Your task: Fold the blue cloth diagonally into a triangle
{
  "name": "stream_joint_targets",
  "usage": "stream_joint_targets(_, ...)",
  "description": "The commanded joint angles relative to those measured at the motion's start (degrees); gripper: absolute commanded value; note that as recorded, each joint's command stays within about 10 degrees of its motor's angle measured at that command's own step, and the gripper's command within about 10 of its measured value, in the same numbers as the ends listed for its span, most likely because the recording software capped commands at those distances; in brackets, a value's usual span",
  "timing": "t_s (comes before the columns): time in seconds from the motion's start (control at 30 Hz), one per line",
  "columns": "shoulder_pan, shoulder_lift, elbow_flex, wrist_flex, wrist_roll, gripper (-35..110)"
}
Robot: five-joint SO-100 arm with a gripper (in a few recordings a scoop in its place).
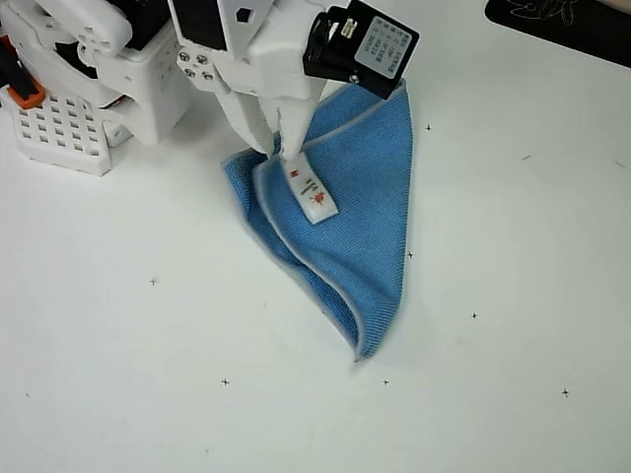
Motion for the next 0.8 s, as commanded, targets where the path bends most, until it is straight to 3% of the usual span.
stream_joint_targets(0.0, -0.8, -1.5, -0.8, -2.4, -1.4, 16)
stream_joint_targets(0.3, 1.9, -1.3, 1.7, -4.4, -2.1, 16)
stream_joint_targets(0.77, 11.2, 26.4, 15.5, -3.1, -4.1, 16)
